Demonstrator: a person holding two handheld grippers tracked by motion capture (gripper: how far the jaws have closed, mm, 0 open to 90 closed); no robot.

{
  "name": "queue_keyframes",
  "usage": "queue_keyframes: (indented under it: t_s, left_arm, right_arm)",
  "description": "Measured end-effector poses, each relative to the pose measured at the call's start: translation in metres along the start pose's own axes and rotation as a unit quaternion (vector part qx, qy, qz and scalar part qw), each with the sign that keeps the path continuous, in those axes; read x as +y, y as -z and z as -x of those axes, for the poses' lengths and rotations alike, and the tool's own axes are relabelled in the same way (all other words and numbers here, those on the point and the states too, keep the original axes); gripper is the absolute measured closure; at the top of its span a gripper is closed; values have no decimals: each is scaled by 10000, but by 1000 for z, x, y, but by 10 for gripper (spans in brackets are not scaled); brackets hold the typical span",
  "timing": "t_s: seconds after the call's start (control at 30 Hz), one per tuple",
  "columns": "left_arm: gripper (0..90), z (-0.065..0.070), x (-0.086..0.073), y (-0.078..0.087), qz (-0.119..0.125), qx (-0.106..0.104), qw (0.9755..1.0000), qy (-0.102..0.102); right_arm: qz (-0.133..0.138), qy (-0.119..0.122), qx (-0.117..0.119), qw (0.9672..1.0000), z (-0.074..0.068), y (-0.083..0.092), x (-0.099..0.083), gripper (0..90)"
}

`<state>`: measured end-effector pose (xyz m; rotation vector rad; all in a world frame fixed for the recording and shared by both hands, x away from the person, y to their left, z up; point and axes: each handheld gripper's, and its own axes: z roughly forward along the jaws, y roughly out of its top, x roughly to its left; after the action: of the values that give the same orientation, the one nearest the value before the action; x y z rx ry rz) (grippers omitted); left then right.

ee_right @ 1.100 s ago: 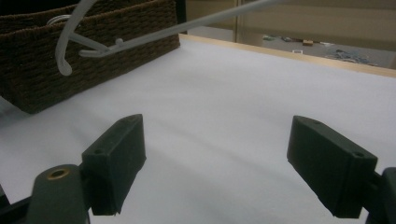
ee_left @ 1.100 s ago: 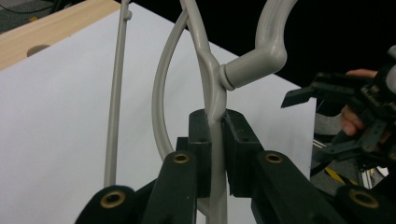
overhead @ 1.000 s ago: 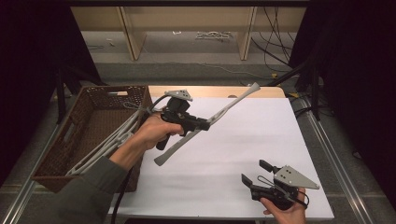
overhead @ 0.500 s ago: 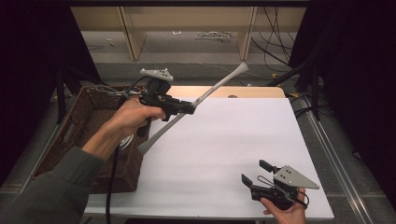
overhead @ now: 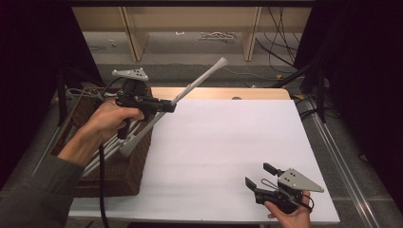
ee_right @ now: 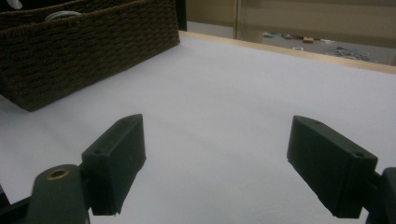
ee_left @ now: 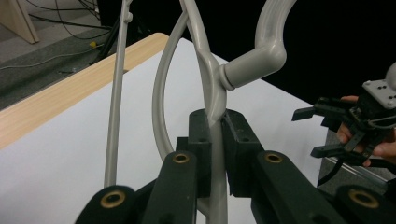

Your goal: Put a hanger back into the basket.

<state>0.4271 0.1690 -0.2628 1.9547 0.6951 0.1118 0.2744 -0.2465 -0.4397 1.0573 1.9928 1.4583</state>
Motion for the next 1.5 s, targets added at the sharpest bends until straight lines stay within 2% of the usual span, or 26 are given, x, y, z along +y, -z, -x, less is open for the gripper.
queue_keyframes:
  t_s: [0.17,0.27,0.33,0.43,0.67,1.17,1.33,1.5]
  left_arm:
    - [823,-11,-11,15,70,174,9998,60]
    - [823,-18,-18,22,100,265,9996,91]
    - [823,-21,-22,26,110,340,9993,127]
    - [823,-26,-27,31,81,437,9990,96]
    - [823,-36,-38,42,78,648,9978,84]
    - [823,-68,-69,59,85,1145,9931,221]
    - [822,-73,-81,67,29,1308,9912,192]
    - [822,-78,-92,75,24,1482,9889,70]
  right_arm:
    - [24,3,1,10000,0,-1,0,203]
    - [-57,0,13,10000,0,0,0,203]
    - [14,1,0,10000,0,-1,0,203]
    - [-120,4,-17,9999,0,1,0,203]
    - [-50,-12,0,10000,0,0,0,203]
    - [-63,51,-83,9999,1,-1,-1,203]
    - [-88,53,-70,9999,1,0,-1,203]
    - [-115,54,-74,9999,1,0,0,203]
